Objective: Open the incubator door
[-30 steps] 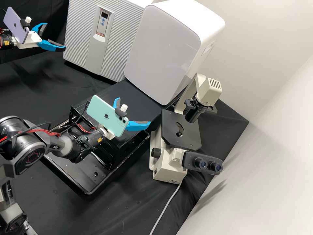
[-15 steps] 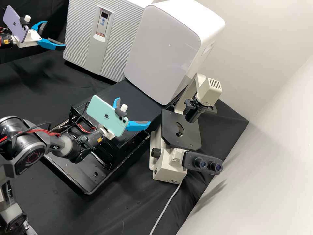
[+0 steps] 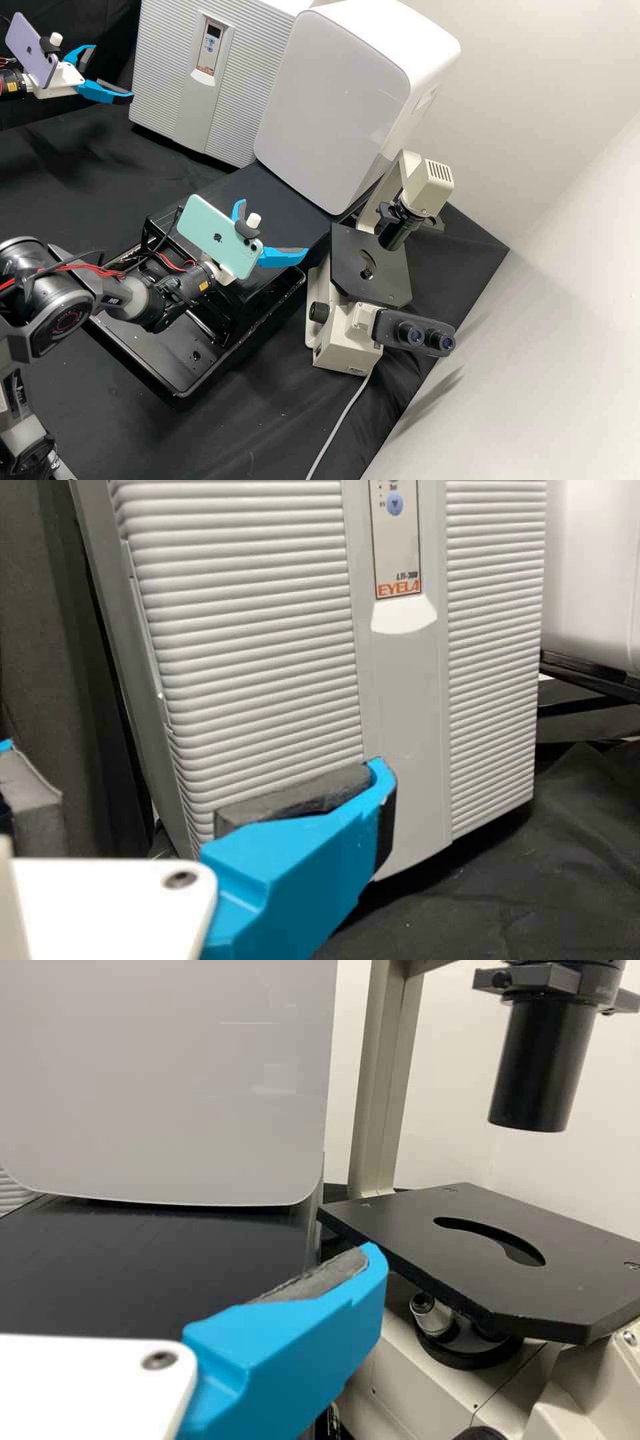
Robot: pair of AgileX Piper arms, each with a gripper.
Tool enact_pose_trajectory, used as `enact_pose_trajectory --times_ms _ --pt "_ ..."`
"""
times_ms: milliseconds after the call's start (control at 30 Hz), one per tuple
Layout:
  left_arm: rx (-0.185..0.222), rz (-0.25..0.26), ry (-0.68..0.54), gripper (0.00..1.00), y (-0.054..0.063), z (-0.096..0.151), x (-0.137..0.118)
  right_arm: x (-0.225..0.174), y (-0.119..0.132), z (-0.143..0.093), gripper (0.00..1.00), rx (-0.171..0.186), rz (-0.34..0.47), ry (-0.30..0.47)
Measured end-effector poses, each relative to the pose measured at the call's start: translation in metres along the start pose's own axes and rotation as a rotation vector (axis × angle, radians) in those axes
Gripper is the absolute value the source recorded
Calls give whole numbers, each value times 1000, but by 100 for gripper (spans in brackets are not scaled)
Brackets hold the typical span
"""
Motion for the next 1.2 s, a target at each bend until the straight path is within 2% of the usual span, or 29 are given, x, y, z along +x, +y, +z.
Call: enact_pose_trajectory --times_ms 1200 --pt "-5 -10 18 100 -1 -3 -12 0 0 0 100 0 0 0"
